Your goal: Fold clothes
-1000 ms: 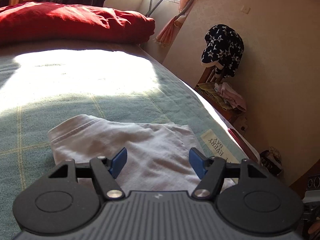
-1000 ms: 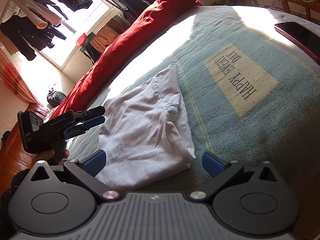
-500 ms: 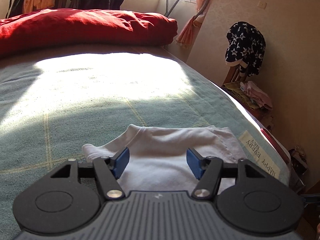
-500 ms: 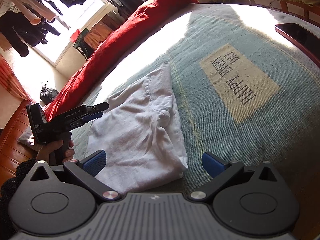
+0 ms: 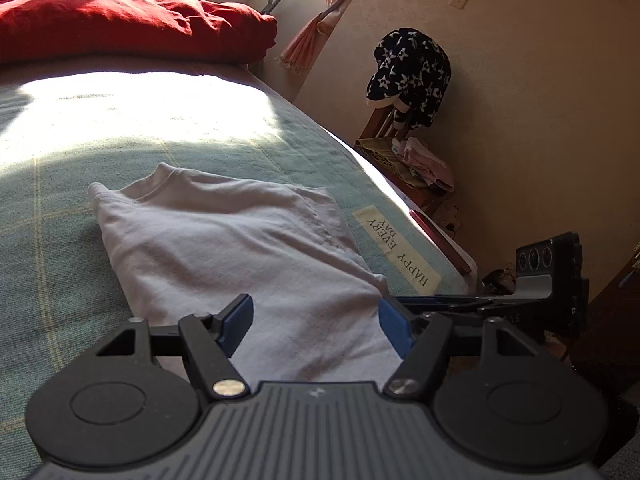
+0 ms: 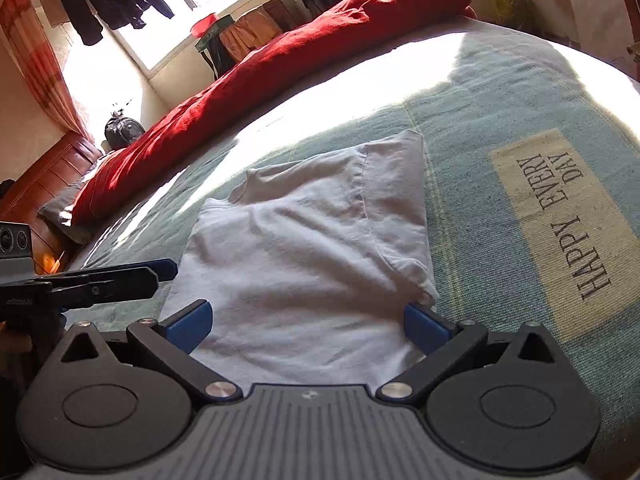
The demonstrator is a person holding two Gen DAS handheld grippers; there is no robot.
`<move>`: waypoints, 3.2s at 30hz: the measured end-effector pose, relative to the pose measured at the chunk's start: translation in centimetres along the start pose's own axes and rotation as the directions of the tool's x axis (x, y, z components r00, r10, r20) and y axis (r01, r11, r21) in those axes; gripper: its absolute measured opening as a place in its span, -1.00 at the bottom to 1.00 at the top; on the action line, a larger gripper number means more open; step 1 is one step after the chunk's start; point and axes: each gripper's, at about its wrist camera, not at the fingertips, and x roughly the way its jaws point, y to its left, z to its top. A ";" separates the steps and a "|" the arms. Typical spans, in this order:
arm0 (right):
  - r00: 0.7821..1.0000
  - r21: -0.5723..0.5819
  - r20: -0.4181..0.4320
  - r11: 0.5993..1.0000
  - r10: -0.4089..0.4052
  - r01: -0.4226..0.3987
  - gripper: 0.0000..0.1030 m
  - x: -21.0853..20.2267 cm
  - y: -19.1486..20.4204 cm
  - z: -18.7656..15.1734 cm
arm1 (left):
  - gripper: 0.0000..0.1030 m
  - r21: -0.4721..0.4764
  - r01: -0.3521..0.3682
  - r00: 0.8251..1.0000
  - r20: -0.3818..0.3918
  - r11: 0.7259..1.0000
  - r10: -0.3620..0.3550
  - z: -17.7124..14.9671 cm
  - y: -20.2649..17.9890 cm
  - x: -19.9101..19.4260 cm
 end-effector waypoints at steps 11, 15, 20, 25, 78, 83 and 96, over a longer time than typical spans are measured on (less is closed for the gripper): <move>0.996 0.066 0.086 0.998 0.009 -0.014 1.00 -5.2 -0.2 -1.3 | 0.46 -0.142 0.000 0.997 -0.081 0.990 -0.012 -5.7 0.5 -0.1; 0.995 0.083 0.090 0.995 0.046 -0.053 1.00 -6.4 -0.1 -1.7 | 0.47 -0.120 -0.007 1.000 -0.026 0.993 0.004 -4.8 -0.6 -1.4; 0.987 0.104 0.076 0.984 0.140 -0.148 1.00 -6.1 0.6 -1.9 | 0.51 -0.118 -0.072 0.994 -0.093 0.990 0.061 -5.7 -0.9 -0.4; 0.998 0.065 -0.006 0.996 0.067 -0.067 1.00 -3.8 1.2 -3.1 | 0.51 -0.144 -0.069 0.996 -0.072 0.987 0.059 -6.0 -0.5 -1.4; 0.967 -0.389 0.113 0.885 -0.229 0.255 1.00 4.1 5.8 -2.7 | 0.59 -0.075 -0.118 0.989 -0.101 0.990 0.110 11.0 4.4 11.7; 0.964 -0.391 0.098 0.882 -0.246 0.265 1.00 3.9 6.1 -2.4 | 0.56 -0.134 -0.252 0.966 -0.087 0.958 0.242 10.7 7.1 11.7; 0.981 -0.364 0.107 0.912 -0.162 0.190 1.00 2.2 8.3 -1.4 | 0.63 -0.076 -0.148 0.988 -0.053 0.986 0.144 6.0 4.2 5.2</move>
